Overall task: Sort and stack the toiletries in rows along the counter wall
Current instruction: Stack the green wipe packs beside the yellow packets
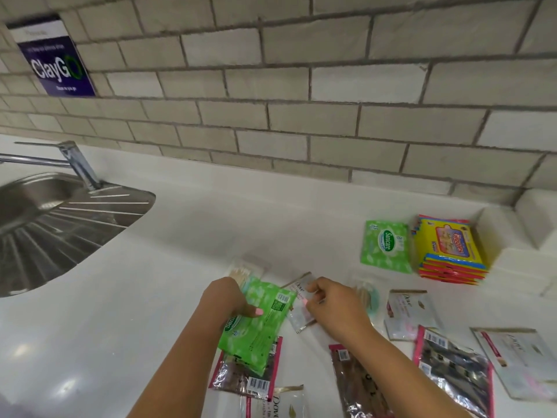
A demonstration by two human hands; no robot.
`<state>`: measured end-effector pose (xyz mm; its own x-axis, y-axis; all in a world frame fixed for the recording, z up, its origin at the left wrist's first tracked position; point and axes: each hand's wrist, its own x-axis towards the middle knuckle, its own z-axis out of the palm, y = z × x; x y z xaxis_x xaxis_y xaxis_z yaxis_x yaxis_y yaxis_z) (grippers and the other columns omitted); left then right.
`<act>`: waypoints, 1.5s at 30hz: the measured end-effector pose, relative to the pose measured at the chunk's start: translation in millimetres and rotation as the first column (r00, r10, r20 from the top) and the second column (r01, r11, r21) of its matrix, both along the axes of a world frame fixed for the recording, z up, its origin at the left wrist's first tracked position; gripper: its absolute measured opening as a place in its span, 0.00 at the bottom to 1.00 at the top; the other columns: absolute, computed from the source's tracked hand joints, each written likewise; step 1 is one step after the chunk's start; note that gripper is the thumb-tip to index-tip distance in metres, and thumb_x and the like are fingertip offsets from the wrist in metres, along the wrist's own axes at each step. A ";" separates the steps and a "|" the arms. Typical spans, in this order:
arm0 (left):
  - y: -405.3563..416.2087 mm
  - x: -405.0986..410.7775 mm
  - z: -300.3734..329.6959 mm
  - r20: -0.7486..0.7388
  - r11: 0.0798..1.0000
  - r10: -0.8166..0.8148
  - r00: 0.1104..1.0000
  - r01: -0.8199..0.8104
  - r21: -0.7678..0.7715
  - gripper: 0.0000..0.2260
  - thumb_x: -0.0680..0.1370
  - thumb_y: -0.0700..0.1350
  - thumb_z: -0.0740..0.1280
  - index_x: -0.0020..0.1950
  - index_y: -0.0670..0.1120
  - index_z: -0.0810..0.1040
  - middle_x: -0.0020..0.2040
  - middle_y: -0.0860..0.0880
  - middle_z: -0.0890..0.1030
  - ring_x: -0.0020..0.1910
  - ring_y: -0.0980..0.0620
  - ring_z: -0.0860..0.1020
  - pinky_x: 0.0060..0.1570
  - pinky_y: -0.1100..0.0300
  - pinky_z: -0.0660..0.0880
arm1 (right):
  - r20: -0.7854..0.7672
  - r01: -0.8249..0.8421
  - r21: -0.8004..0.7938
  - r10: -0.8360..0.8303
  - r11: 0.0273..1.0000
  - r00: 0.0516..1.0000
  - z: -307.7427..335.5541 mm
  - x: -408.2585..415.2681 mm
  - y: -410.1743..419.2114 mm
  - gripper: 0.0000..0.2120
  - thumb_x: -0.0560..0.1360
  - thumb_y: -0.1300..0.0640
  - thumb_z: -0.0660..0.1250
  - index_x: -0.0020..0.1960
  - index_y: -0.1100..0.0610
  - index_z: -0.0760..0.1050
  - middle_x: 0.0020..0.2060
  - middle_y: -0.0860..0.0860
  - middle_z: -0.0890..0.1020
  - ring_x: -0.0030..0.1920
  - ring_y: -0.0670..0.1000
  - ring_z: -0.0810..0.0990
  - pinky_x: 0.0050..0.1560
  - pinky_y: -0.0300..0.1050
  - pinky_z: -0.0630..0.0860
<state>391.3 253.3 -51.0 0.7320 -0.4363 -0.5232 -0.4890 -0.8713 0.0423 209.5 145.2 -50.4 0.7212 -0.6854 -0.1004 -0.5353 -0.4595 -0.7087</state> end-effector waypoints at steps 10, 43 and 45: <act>4.5 -5.5 27.2 -0.482 0.882 0.021 0.876 -0.243 -0.404 0.26 0.69 0.48 0.75 0.63 0.39 0.76 0.59 0.40 0.80 0.48 0.47 0.80 0.42 0.61 0.76 | 0.055 0.018 0.076 -0.022 0.997 0.998 -7.9 1.0 -8.9 0.04 0.74 0.53 0.67 0.48 0.51 0.77 0.34 0.42 0.76 0.38 0.43 0.75 0.36 0.32 0.67; -91.7 -21.2 25.3 -0.931 0.502 -0.316 0.185 -0.800 -0.330 0.40 0.74 0.70 0.43 0.64 0.41 0.74 0.62 0.36 0.77 0.62 0.37 0.76 0.57 0.43 0.75 | 0.326 -0.042 0.920 -0.702 0.389 0.633 6.7 -5.1 -57.4 0.07 0.70 0.69 0.70 0.41 0.62 0.72 0.39 0.61 0.84 0.38 0.58 0.84 0.43 0.53 0.81; -98.3 -30.7 18.6 -0.932 0.566 -0.298 0.207 -0.748 -0.347 0.39 0.73 0.71 0.45 0.64 0.42 0.74 0.60 0.37 0.79 0.58 0.38 0.78 0.54 0.44 0.78 | 0.308 0.007 0.927 -0.770 0.376 0.559 5.7 -8.4 -59.9 0.10 0.69 0.71 0.69 0.38 0.60 0.70 0.35 0.61 0.83 0.35 0.57 0.83 0.41 0.53 0.81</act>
